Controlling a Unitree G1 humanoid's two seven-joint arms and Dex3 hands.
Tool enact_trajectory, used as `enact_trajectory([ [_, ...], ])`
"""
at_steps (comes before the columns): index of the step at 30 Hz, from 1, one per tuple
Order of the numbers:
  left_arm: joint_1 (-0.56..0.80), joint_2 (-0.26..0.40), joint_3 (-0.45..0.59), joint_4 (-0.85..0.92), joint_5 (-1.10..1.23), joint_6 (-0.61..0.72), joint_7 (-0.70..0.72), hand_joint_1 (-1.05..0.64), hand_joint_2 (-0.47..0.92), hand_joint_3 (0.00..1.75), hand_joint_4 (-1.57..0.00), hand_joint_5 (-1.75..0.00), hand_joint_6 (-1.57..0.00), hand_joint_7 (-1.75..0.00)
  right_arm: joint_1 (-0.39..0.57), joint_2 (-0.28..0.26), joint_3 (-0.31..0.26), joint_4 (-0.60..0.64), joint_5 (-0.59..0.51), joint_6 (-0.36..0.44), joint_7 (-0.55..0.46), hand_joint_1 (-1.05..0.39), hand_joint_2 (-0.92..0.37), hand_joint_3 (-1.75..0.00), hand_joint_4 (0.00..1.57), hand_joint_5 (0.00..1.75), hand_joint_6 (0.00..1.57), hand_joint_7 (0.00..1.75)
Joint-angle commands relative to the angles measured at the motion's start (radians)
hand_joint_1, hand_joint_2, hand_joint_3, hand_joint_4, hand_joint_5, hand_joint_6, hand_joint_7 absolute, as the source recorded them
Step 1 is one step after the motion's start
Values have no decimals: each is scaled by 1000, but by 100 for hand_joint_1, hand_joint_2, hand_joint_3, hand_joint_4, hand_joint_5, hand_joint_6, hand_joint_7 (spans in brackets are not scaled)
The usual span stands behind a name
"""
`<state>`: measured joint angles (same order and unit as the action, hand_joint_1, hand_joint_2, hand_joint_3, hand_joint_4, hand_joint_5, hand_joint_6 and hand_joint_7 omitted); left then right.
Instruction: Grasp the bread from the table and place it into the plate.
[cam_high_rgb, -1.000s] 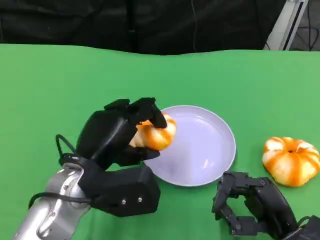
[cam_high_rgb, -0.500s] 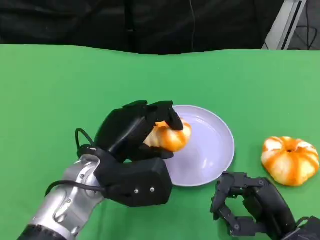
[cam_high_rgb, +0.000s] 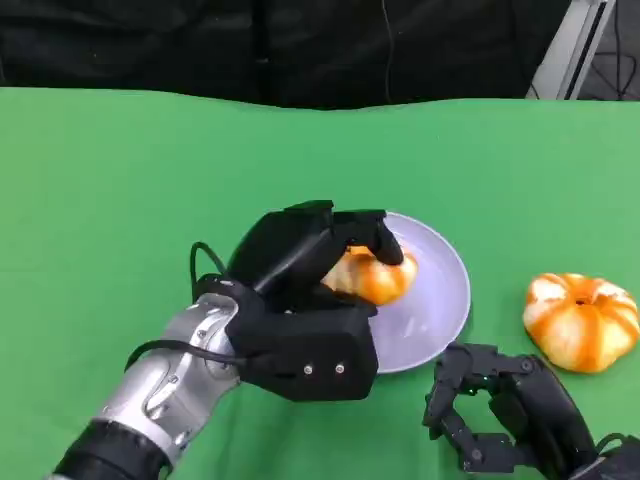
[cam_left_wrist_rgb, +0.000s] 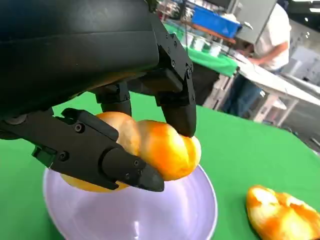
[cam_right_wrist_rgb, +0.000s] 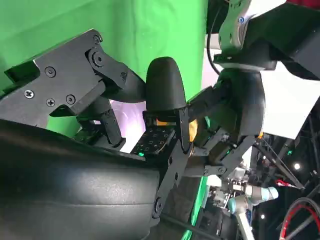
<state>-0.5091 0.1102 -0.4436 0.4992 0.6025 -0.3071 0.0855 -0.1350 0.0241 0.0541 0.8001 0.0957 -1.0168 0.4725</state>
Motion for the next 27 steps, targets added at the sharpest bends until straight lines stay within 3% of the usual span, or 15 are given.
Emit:
enact_trajectory([
  [1, -57, -12, -12, 71, -2, -13, -11, -16, 92, 14, -61, -137, -81, -87, 8, -13, -1, -10, 17, 14, 8, -16, -52, -108, 85, 156, 88, 126],
  [5, -92, -20, -20, 132, -3, -17, -14, -17, 92, 11, -60, -133, -81, -80, 2, -12, -1, 1, 14, 8, 10, -17, -53, -107, 84, 156, 88, 125],
  [8, -107, -23, -19, 161, -10, -15, -23, -14, 92, 10, -64, -121, -90, -58, 2, -13, -1, -1, 8, 9, 4, -17, -55, -104, 84, 156, 87, 126],
  [12, -118, -25, -17, 188, -16, -5, -39, -15, 92, 10, -71, -91, -99, -29, 0, -12, -1, 0, 6, 8, 4, -17, -58, -99, 83, 156, 86, 127],
  [15, -134, -24, -19, 219, -20, 1, -69, -22, 92, 11, -79, -51, -100, -7, -2, -12, -2, 5, 2, -1, 0, -17, -59, -96, 83, 156, 86, 127],
  [18, -147, -25, -17, 249, -25, -11, -73, -29, 92, 14, -85, -21, -93, -1, -1, -10, -2, 2, 9, 1, 4, -16, -61, -94, 83, 155, 86, 127],
  [21, -158, -22, -18, 265, -25, -13, -77, -42, 92, 25, -79, -6, -79, 0, -3, -9, 0, 3, 13, -1, 9, -15, -60, -96, 83, 156, 86, 128],
  [25, -170, -20, -16, 288, -36, -21, -93, -56, 92, 38, -70, -1, -68, 0, -2, -10, 0, 0, 6, -1, 3, -16, -58, -100, 83, 156, 85, 129],
  [27, -175, -20, -12, 301, -48, -18, -116, -70, 92, 53, -57, 0, -57, 0, 0, -10, 0, -4, 7, 2, 3, -16, -58, -101, 83, 157, 86, 129],
])
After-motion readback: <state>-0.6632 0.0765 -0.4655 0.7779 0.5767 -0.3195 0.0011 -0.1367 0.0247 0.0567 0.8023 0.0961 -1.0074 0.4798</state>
